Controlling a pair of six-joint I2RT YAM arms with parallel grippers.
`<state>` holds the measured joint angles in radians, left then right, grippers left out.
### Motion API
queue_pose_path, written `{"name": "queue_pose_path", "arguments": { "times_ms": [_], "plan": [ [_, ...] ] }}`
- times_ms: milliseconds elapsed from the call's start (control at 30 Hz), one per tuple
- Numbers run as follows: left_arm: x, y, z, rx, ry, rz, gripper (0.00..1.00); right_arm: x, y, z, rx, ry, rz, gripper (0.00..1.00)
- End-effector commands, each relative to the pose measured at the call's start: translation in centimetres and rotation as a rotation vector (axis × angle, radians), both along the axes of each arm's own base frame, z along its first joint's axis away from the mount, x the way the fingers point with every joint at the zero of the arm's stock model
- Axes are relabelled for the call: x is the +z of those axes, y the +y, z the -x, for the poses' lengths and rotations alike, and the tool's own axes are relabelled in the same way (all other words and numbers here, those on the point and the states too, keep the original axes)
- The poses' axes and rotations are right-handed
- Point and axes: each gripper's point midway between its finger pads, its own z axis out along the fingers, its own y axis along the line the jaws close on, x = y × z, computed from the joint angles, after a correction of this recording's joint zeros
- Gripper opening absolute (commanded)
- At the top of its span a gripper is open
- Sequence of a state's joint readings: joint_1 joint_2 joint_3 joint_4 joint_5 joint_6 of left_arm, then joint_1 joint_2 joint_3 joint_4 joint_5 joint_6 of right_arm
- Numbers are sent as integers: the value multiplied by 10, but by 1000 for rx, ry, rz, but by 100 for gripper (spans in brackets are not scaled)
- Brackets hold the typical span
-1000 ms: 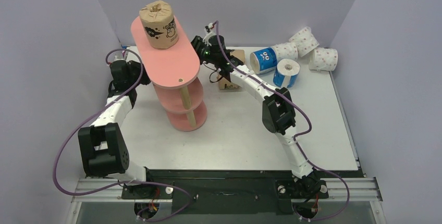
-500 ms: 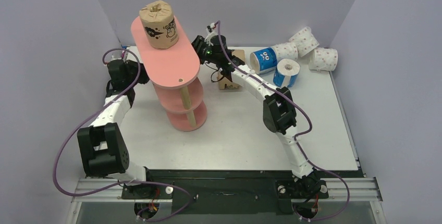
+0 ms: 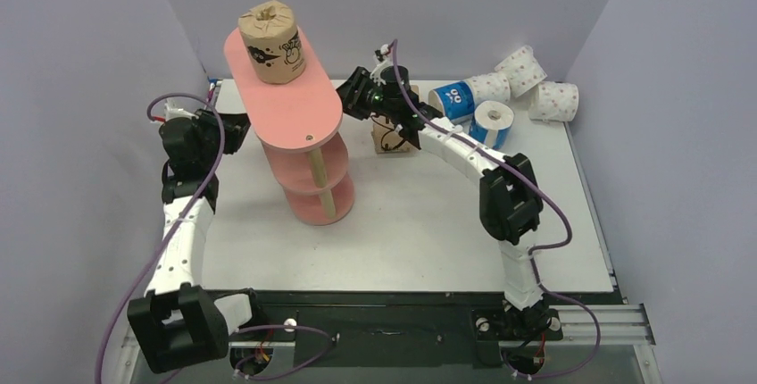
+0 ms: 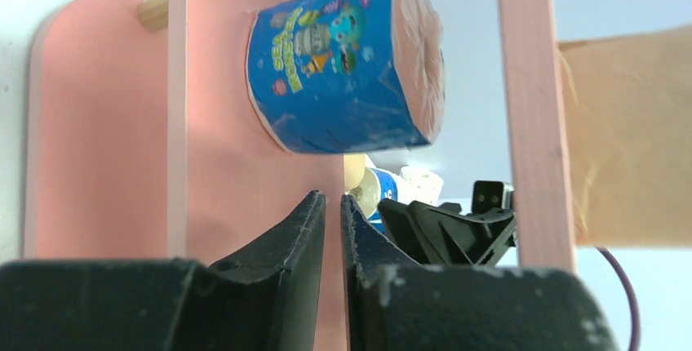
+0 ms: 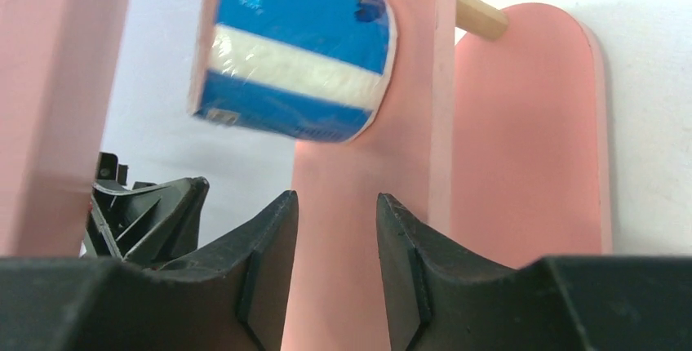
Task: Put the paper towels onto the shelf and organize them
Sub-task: Adjust the paper towel on the shelf.
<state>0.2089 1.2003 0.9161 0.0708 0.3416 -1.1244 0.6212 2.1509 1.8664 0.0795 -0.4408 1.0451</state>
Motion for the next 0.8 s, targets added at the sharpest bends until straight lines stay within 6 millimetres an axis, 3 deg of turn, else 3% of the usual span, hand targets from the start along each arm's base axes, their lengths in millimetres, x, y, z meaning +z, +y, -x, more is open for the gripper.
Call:
{"name": "queue_pose_path", "arguments": {
  "times_ms": [0,33,67,100,200,300,333,367,400,433,467,500,533,633,767],
  "plan": [
    [11,3,37,38,2,-75,14,59,-35,18,-57,-138,-30,38],
    [16,3,47,46,-14,-94,15,72,-45,25,-68,-162,-33,39],
    [8,3,54,49,17,-98,18,55,-52,29,-87,-136,-4,40],
    [14,2,63,53,-2,-122,22,58,-63,36,-100,-146,6,41],
    [5,0,87,51,34,-159,33,61,-105,52,-192,-167,59,44],
    [0,1,114,63,66,-239,55,48,-145,65,-280,-180,160,49],
    [0,3,119,84,73,-263,59,49,-165,69,-343,-192,192,54],
    [-2,3,129,88,82,-291,66,30,-186,69,-417,-166,291,57],
    [-5,2,132,93,91,-314,70,38,-203,74,-466,-189,323,62],
    [-8,1,140,97,99,-321,76,22,-229,74,-560,-151,420,65],
    [-11,0,145,102,106,-333,79,26,-245,79,-609,-163,458,69],
    [-20,-1,150,98,142,-334,89,13,-270,80,-701,-140,537,72],
    [-27,-2,154,97,160,-336,98,17,-288,82,-759,-147,557,77],
    [-51,-1,165,99,232,-335,97,-1,-353,82,-954,-64,605,82],
    [-65,0,175,107,283,-334,96,-19,-420,78,-1140,74,550,83]
  ]
}}
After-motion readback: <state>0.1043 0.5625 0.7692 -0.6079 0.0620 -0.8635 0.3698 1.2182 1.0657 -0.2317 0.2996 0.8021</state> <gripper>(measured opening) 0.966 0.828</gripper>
